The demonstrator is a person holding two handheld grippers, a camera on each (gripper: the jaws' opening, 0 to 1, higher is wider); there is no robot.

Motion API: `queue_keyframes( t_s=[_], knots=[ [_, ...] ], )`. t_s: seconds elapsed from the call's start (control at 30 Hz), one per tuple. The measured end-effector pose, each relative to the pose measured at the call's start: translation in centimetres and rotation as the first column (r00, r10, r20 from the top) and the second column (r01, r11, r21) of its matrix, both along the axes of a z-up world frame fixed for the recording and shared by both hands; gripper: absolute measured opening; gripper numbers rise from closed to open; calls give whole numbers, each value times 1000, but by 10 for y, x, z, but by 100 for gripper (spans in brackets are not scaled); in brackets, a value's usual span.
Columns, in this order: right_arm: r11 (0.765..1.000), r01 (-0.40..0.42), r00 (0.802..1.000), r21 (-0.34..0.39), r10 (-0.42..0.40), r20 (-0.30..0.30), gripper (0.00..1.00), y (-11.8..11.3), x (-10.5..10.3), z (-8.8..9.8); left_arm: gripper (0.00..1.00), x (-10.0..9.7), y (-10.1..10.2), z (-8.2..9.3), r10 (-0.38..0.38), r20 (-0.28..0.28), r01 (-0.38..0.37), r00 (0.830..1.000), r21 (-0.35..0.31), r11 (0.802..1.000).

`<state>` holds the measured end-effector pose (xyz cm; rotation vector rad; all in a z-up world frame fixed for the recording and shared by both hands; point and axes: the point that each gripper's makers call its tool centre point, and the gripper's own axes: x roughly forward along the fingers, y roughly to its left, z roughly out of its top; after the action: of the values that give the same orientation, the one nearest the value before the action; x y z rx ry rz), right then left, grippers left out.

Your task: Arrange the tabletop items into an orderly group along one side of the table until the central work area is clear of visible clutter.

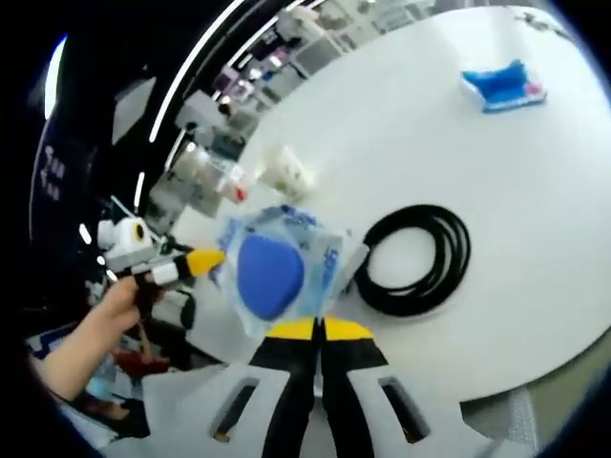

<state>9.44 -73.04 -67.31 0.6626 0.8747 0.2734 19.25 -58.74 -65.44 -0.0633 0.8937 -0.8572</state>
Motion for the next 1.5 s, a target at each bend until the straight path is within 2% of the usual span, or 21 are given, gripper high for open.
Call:
queue_keyframes(
  t_s=[0.17,0.23,0.63,1.2,1.5],
  knots=[
    [1000,5,999,-18,-4,53,0,-11,12,15,0,6,-7,13,12,34,-11,999,-9,1000],
    [999,34,997,1,-34,74,0,-18,18,22,0,8,-10,16,16,43,-15,999,-9,1000],
    [997,77,988,-27,-73,136,0,-52,39,39,0,12,-35,34,11,67,-9,998,-36,999],
    [997,58,982,-44,-49,184,0,-76,52,50,0,11,-54,45,26,89,-24,996,-21,999],
    [999,-1,975,-47,11,222,0,-99,55,60,0,0,-73,53,61,122,-62,991,-1,998]
  ],
)
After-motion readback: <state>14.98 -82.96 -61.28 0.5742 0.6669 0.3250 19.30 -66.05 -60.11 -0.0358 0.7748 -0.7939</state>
